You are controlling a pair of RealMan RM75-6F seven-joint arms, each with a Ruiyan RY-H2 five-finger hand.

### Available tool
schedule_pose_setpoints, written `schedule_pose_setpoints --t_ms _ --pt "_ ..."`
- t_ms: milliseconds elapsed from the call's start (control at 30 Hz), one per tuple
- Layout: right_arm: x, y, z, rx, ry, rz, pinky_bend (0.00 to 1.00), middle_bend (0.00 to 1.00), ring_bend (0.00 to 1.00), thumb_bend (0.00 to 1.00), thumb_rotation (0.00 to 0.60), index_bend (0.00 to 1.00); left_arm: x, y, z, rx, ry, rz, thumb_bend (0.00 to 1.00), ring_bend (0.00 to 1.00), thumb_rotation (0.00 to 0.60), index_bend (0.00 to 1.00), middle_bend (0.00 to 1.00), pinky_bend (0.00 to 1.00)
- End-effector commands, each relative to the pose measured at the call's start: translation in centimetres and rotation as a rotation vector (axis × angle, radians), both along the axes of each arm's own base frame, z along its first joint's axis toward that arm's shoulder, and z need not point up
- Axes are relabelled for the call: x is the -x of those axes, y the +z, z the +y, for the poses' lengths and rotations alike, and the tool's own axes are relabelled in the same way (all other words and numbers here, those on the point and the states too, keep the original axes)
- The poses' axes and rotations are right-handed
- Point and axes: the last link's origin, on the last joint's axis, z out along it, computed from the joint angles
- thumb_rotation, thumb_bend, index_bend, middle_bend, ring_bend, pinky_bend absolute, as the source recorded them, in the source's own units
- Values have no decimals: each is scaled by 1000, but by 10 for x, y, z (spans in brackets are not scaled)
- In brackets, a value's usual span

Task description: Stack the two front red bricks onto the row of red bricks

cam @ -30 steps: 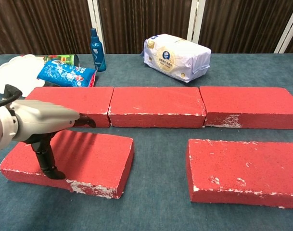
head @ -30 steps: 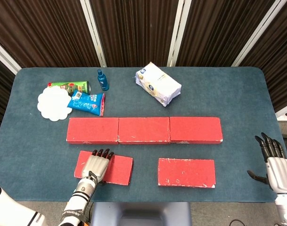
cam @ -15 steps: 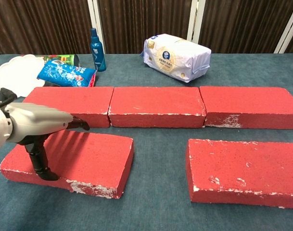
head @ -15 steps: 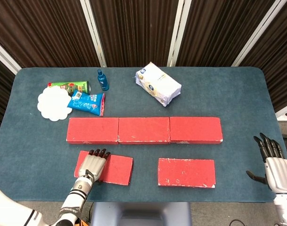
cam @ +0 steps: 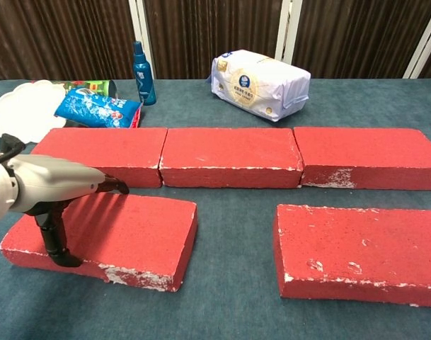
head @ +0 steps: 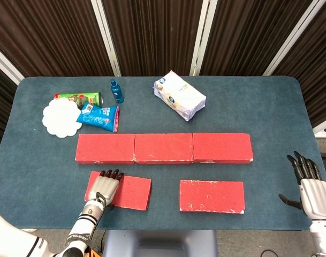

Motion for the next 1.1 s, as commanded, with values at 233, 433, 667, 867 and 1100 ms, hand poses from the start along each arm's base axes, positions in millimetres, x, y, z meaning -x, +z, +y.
schedule_pose_setpoints --t_ms 233,433,667,867,1100 --pt "0 0 0 -1 -2 -2 0 28 32 0 600 51 4 -3 1 8 10 16 188 0 600 0 0 108" --pt "0 0 0 -1 -2 -2 0 28 32 0 600 51 4 -3 2 9 3 18 189 0 600 0 0 148" --pt "-1 -1 0 -2 -4 -7 0 28 32 0 600 54 6 -2 3 -12 -21 41 187 0 600 0 0 214" --pt "-1 -1 0 -3 -4 -12 0 28 33 0 600 57 6 -2 3 -20 -25 46 186 5 600 0 0 228" --pt "-1 0 0 2 -5 -15 0 28 33 0 600 65 10 -1 3 -28 -20 57 188 71 600 0 47 274"
